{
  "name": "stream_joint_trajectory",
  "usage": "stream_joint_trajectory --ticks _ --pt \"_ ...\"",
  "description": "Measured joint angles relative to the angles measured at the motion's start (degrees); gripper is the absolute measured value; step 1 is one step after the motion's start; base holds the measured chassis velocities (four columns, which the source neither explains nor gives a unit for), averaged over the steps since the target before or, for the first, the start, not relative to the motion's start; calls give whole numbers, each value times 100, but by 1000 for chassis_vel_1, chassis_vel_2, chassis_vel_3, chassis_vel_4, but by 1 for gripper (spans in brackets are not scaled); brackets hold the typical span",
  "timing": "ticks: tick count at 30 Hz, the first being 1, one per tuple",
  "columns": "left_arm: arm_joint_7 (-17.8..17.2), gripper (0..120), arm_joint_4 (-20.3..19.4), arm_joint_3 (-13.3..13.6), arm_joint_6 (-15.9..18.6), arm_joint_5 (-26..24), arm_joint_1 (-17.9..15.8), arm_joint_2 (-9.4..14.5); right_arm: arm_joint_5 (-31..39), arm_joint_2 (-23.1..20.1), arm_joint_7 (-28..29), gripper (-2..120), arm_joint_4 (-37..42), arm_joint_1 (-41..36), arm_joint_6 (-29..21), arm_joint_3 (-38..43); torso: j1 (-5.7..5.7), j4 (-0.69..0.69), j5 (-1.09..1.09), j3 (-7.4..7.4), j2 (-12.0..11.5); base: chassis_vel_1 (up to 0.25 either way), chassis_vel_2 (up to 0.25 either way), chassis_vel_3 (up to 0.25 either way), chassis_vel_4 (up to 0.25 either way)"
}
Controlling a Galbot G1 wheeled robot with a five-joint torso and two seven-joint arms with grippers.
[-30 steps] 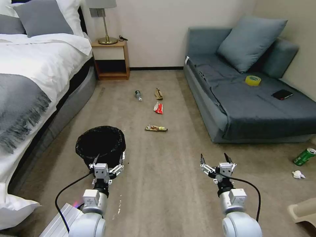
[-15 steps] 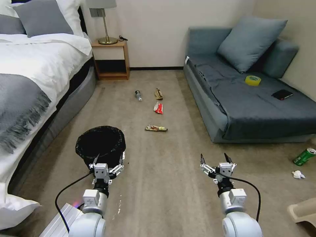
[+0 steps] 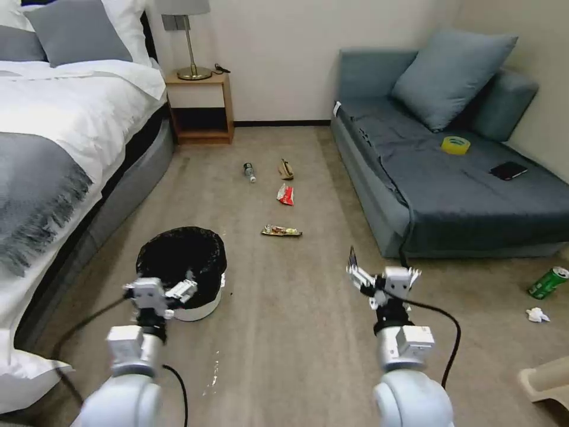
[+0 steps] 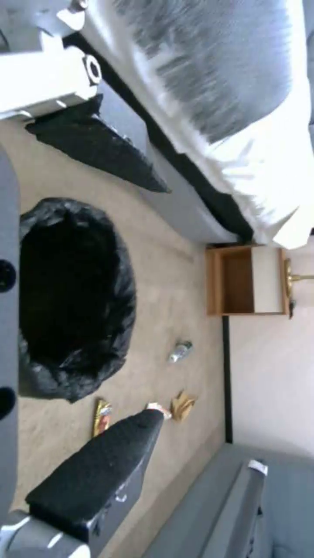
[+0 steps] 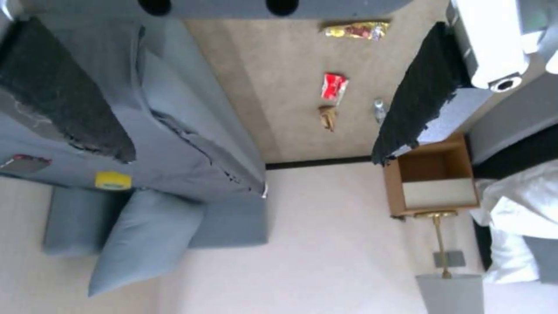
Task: Pick up the trash bin, then pick up the garbage on the floor and place it into the trash bin.
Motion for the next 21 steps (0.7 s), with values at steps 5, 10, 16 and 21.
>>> stream_joint_trajectory --ticks 5,10,16,21 --pt "-17 100 -11 -66 -56 -8 -18 93 164 -21 6 100 30 12 14 66 0 -1 -1 0 0 0 0 0 0" --pt "-32 100 49 -103 -131 19 -19 123 261 -86 6 100 57 0 36 150 0 -1 -1 1 -1 0 0 0 0" --pt "-39 100 131 -219 -160 18 -44 165 352 -115 21 100 84 -2 53 237 0 -1 0 1 -1 0 0 0 0" --pt "-36 100 211 -351 -160 -29 -75 215 372 -117 22 100 96 0 53 246 0 -1 -1 1 0 0 0 0 0"
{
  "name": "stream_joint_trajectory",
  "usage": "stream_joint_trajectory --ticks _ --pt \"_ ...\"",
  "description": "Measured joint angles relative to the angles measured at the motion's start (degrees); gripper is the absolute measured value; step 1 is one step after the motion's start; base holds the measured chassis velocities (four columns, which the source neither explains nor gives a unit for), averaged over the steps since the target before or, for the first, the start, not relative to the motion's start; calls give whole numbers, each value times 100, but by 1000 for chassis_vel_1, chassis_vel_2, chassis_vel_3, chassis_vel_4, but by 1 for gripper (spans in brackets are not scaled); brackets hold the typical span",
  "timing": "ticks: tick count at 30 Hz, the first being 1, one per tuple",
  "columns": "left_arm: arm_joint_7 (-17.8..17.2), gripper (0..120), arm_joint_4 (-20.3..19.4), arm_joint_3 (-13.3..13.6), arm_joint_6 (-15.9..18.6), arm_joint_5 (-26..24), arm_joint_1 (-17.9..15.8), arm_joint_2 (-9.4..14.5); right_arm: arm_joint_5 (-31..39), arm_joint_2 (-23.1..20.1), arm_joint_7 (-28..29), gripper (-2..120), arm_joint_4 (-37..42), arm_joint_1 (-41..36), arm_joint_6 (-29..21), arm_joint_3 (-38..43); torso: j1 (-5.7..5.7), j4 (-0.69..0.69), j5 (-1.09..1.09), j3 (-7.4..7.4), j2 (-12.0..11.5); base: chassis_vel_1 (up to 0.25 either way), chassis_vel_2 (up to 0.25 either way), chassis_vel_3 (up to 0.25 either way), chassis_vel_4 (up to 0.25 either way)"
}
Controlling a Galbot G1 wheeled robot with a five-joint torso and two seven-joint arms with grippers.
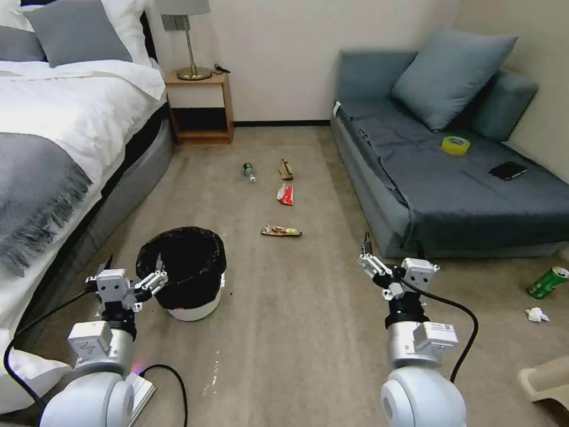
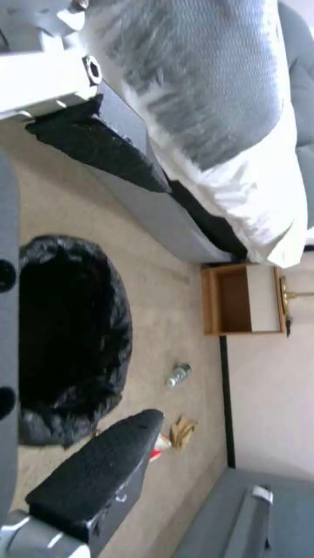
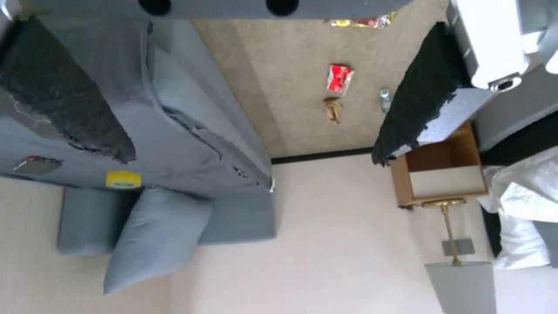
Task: Pick up the trash bin, then pick up the garbage on the floor and place it into the trash bin.
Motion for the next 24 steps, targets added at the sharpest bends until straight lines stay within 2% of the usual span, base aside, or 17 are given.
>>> stream_joint_trajectory --ticks 10,18,24 --pt "25 100 428 -442 -15 -341 -133 202 4 23 7 100 2 -6 2 -7 0 0 -1 0 0 0 0 0 0" --pt "8 100 625 -617 75 -670 -227 283 -7 54 8 100 -21 10 3 -33 0 0 -1 0 0 0 0 0 0" --pt "-128 100 856 -726 296 -929 -430 442 -25 103 5 100 -66 37 2 -60 0 0 0 0 0 0 0 0 0"
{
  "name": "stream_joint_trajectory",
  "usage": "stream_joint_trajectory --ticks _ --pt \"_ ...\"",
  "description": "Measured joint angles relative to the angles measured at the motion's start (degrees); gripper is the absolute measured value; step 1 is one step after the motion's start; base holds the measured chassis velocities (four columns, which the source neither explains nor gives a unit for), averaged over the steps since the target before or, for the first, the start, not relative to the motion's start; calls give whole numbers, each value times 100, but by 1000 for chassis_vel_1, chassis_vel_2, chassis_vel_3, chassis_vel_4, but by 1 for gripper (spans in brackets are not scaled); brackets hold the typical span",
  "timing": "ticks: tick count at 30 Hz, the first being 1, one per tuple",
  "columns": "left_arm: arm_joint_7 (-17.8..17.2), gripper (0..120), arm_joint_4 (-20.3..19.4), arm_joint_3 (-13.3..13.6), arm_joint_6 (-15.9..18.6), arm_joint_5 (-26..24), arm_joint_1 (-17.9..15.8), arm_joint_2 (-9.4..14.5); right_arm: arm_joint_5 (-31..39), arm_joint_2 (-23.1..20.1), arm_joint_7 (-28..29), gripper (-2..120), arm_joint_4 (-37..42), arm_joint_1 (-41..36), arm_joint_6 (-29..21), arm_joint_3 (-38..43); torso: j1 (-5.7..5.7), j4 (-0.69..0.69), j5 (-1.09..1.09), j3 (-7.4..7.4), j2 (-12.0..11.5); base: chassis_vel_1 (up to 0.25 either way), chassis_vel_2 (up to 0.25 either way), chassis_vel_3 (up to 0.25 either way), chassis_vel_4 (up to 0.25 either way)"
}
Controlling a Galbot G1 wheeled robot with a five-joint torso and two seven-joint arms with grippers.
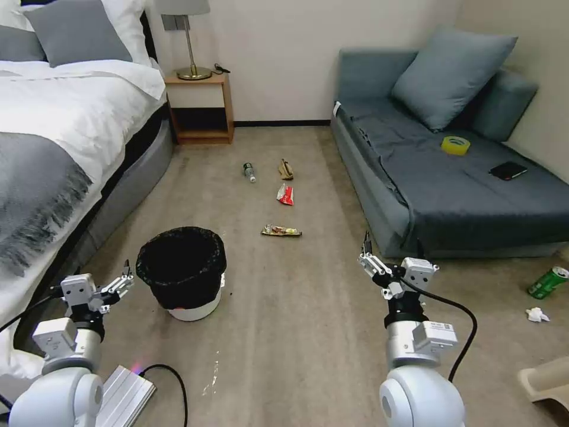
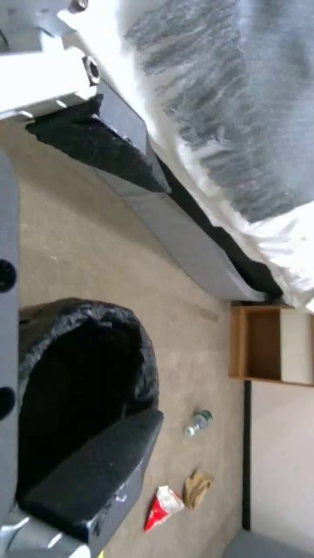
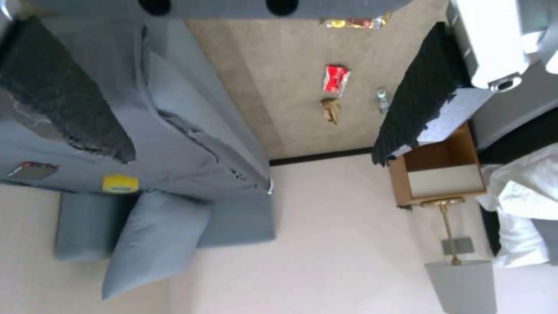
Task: Pick up the trash bin, then pick up the garbage on the floor and place it into the trash bin.
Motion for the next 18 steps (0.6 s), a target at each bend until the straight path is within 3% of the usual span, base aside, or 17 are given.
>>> stream_joint_trajectory --ticks 7,11,18 --pt "-273 100 416 26 406 -318 -434 226 -11 16 -9 100 -26 15 -7 -2 0 0 0 0 0 0 0 0 0" --pt "-560 100 905 198 687 -545 -894 422 -26 18 -18 100 -37 11 -9 -1 0 0 0 0 0 0 0 0 0" --pt "-882 100 1334 364 996 -788 -1327 574 -50 19 -22 100 -39 -9 -9 21 0 0 0 0 0 0 0 0 0"
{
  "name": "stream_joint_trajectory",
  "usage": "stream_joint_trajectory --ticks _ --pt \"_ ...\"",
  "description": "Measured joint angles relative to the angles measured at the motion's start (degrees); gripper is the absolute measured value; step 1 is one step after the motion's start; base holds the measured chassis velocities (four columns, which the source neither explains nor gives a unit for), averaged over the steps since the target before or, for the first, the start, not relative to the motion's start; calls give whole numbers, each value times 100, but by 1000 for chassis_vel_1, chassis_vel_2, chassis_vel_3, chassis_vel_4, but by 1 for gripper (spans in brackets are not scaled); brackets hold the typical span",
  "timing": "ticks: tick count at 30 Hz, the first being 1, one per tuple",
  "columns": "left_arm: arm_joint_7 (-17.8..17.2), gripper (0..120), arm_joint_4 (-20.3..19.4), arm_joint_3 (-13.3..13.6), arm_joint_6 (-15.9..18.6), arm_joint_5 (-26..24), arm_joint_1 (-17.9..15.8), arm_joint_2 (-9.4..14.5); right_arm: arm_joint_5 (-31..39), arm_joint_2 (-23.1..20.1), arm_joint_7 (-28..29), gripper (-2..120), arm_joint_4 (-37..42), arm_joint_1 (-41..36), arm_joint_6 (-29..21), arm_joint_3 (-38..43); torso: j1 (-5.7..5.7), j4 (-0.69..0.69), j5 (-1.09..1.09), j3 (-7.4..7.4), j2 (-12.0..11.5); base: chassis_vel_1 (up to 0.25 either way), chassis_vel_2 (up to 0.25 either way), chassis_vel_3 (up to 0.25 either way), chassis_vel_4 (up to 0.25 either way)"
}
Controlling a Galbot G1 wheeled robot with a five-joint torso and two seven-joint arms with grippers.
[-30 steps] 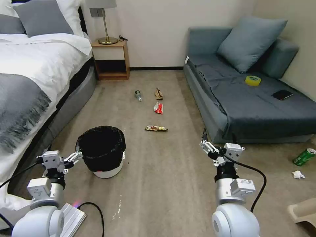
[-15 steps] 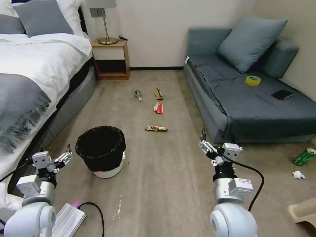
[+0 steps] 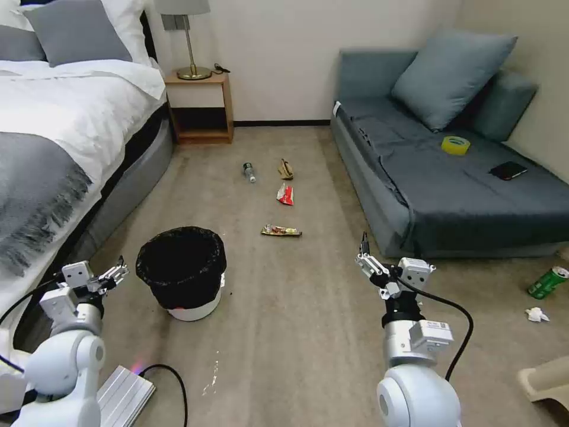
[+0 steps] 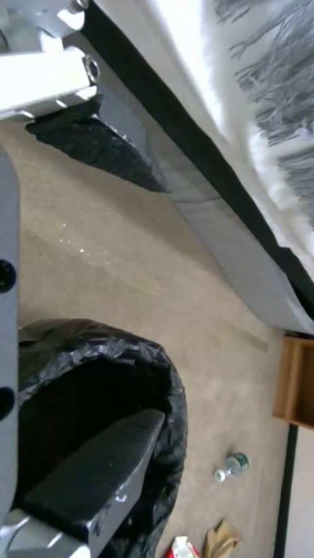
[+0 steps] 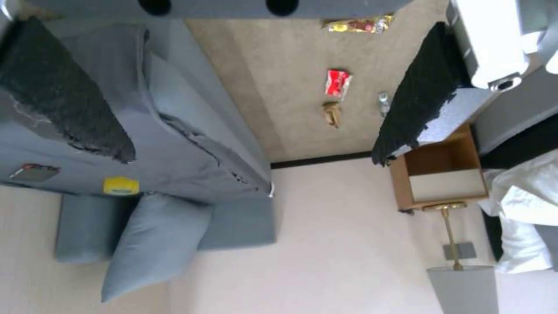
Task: Pick up the trash bin, then pick up the garbage on the floor and place it into the trash bin.
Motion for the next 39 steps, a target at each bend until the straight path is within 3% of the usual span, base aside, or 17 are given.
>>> stream_joint_trajectory --ticks 13,20,27,39 --pt "-401 100 800 274 445 -512 -610 249 -66 1 -19 100 33 -43 14 -42 0 0 -1 0 0 0 0 0 0" --pt "-499 100 885 326 544 -672 -698 287 -66 1 -29 100 30 -21 14 -69 0 0 0 0 0 0 0 0 0" --pt "-761 100 1315 549 774 -1103 -1089 425 -11 0 -65 100 -63 122 10 -131 0 1 0 0 0 0 0 0 0" --pt "-902 100 2057 1054 820 -1389 -1736 483 -39 0 -82 100 -111 160 0 -131 0 0 0 0 0 0 0 0 0"
